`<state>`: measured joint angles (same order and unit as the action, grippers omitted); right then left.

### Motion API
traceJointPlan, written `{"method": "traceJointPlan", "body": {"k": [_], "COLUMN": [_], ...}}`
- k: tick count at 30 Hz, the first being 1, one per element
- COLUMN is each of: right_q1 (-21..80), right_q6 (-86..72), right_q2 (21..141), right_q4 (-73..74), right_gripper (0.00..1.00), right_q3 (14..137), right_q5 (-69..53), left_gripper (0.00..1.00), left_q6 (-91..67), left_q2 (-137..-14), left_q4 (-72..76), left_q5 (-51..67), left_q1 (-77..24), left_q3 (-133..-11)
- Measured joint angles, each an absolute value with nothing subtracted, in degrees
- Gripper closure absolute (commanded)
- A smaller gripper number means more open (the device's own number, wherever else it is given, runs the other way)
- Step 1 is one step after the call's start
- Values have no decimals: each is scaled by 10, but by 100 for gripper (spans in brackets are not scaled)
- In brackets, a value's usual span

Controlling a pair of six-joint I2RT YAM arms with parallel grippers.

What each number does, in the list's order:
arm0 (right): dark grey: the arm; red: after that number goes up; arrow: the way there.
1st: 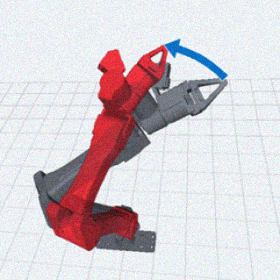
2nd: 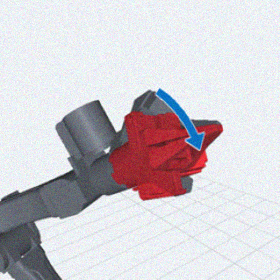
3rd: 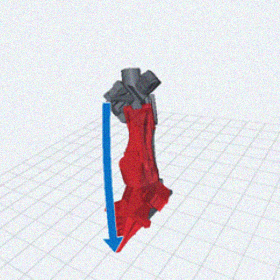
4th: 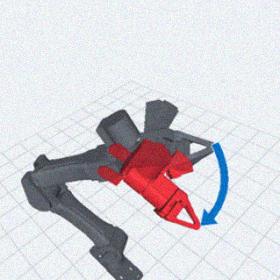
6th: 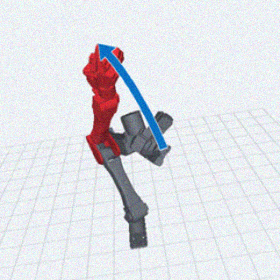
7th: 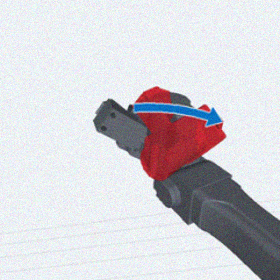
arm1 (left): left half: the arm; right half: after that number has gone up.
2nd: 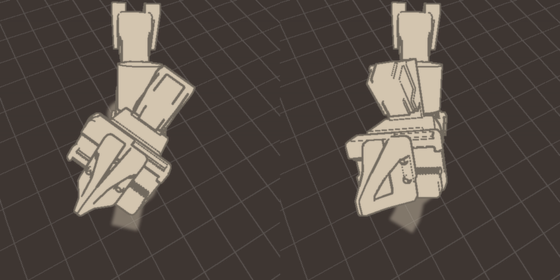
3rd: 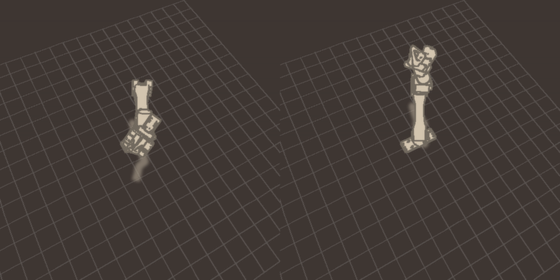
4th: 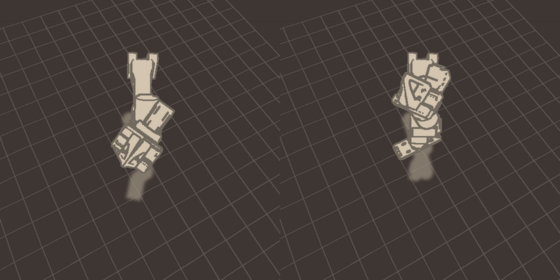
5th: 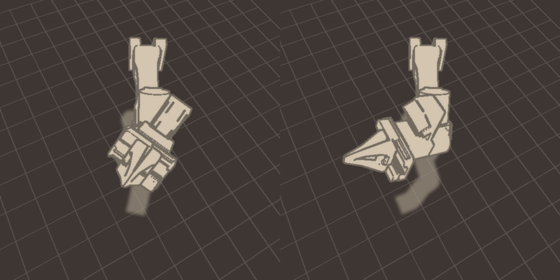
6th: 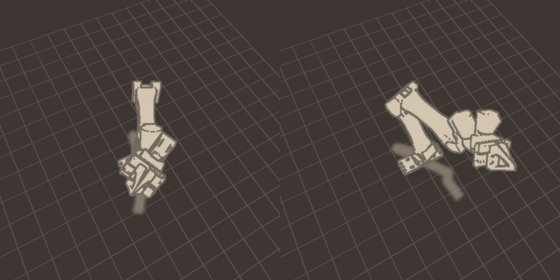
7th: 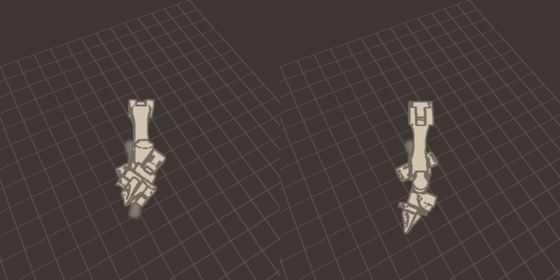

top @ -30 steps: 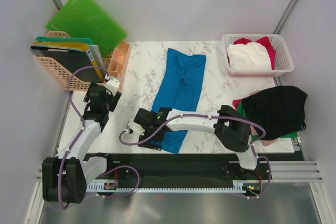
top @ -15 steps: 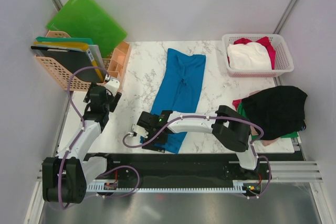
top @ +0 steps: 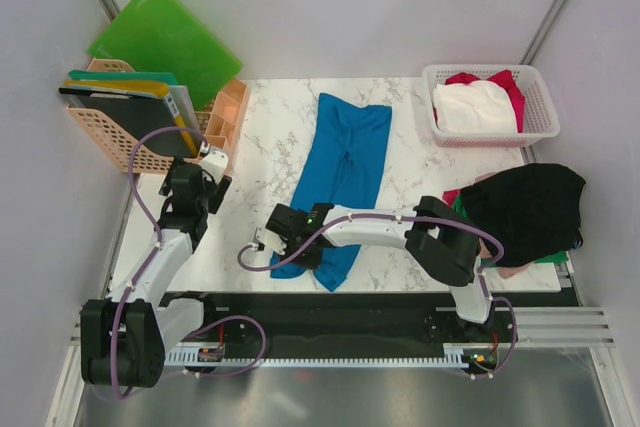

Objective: Fold and stack the t-shirts

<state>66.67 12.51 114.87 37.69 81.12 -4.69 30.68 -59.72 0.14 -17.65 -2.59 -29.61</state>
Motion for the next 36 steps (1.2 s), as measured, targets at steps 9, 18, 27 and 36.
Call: {"method": "traceJointPlan", "body": {"k": [9, 18, 27, 36], "right_q1": [655, 556, 458, 421], "right_q6": [138, 186, 246, 278], "right_q2": [1120, 1091, 1118, 1178], "right_q4": [422, 446, 450, 448], "right_gripper": [100, 100, 100, 100], "right_q3": [818, 900, 936, 965], "right_q5": [-44, -24, -14, -15], "left_gripper": [0, 0, 0, 0], "left_q6": [307, 307, 307, 307], "left_q2": [-599, -599, -595, -595], "left_q4": [5, 4, 4, 3], "left_q5": [-176, -175, -175, -175], "left_q1": [-26, -26, -26, -26], "left_q3": [-289, -287, -286, -282]}}
